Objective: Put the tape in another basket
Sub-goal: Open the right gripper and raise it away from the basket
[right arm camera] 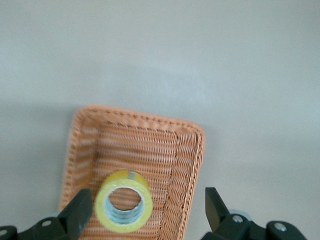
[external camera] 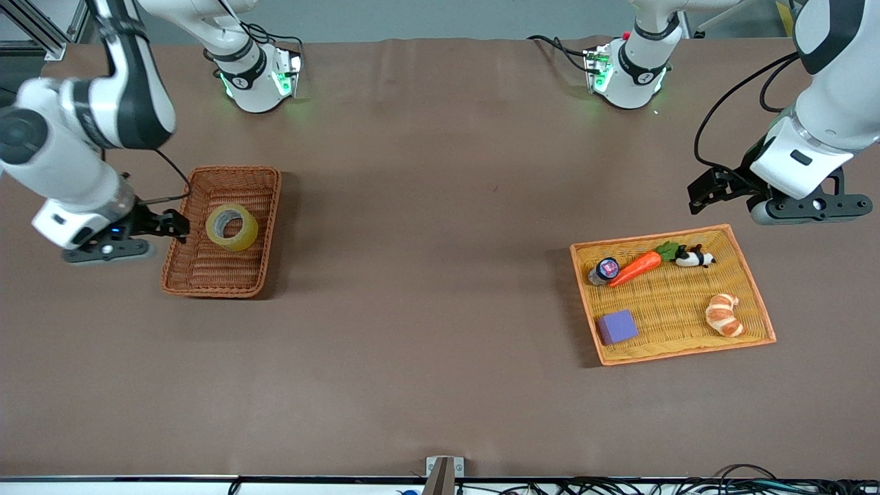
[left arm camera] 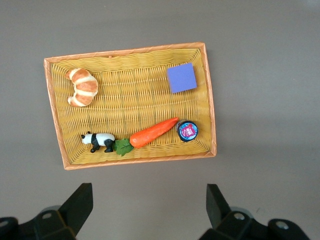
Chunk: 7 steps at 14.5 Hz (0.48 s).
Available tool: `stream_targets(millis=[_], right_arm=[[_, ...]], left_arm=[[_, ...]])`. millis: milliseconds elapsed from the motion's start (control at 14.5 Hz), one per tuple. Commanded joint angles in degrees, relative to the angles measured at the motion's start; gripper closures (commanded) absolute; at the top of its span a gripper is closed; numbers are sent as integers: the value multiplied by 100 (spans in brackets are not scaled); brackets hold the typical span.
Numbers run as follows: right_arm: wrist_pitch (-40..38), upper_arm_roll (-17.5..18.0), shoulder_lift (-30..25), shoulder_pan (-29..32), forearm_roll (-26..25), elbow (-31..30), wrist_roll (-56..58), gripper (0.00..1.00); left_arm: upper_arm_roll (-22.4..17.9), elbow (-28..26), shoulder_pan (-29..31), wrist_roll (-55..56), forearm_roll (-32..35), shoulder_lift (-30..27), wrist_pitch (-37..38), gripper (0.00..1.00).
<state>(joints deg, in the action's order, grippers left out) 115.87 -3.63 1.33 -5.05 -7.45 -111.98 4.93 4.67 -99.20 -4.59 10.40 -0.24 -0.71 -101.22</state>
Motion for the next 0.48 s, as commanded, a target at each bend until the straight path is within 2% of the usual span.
stream_targets(millis=[0, 207, 415], right_arm=[[-879, 55, 104, -23, 174, 1043, -80, 0], [-2212, 11, 121, 12, 621, 2342, -45, 0], [-3376, -24, 130, 30, 569, 3189, -54, 0]], left_arm=[[8, 59, 11, 23, 24, -8, 59, 0], [-1, 59, 20, 32, 24, -8, 59, 0], [-10, 59, 20, -3, 24, -8, 59, 0]])
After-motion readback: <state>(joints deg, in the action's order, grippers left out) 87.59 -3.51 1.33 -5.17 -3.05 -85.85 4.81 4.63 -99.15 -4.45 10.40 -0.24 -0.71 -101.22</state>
